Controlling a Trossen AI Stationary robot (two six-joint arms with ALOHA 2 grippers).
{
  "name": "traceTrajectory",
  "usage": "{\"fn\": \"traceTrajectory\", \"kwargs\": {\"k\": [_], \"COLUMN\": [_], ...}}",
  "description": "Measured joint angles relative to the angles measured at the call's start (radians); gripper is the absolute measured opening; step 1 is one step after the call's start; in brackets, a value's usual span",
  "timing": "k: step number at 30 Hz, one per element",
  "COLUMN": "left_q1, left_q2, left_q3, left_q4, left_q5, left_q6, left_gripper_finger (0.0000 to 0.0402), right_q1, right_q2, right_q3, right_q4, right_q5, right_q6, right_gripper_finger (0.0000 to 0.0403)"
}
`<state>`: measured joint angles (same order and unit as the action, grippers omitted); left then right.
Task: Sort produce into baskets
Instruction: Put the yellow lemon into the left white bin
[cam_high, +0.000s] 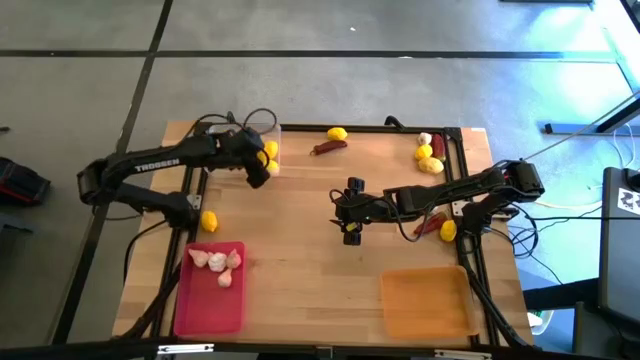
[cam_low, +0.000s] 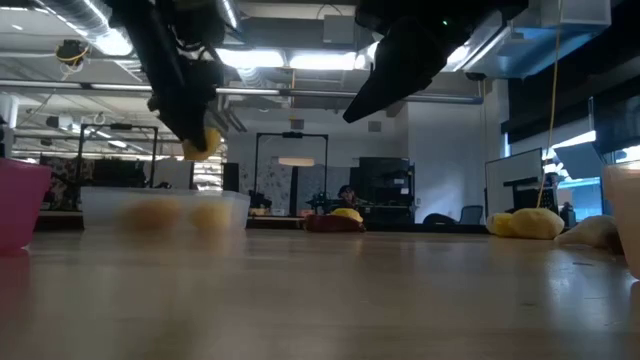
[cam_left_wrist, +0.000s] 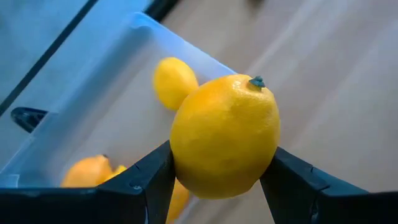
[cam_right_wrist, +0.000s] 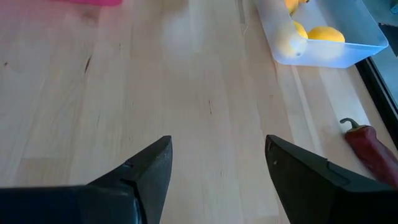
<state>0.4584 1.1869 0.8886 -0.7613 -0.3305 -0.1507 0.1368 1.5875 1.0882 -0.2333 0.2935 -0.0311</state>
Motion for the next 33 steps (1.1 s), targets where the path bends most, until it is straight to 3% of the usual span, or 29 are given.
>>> {"fn": "traceTrajectory", "kwargs": {"k": [11, 20, 33], "left_q1": [0.163, 0.180, 0.177], "left_q2": [0.117, 0.187, 0.193], "left_q3": [-0.061, -0.098, -0.098], "left_q4": [0.158, 0.182, 0.182], "left_q5": [0.003, 0.006, 0.001], "left_q6": [0.033, 0.056, 0.057], "left_gripper_finger": [0.0206, 0.0231, 0.0304], "right_q1": [0.000, 0.000, 0.000], "right_q2": [0.000, 0.000, 0.001], "right_q3": [0.000, 0.000, 0.000], "right_q4": [0.000, 0.000, 0.000], "right_q5": [0.000, 0.000, 0.000], "right_q6": [0.000, 0.000, 0.000], "right_gripper_finger": [0.0250, 0.0250, 0.0250]}}
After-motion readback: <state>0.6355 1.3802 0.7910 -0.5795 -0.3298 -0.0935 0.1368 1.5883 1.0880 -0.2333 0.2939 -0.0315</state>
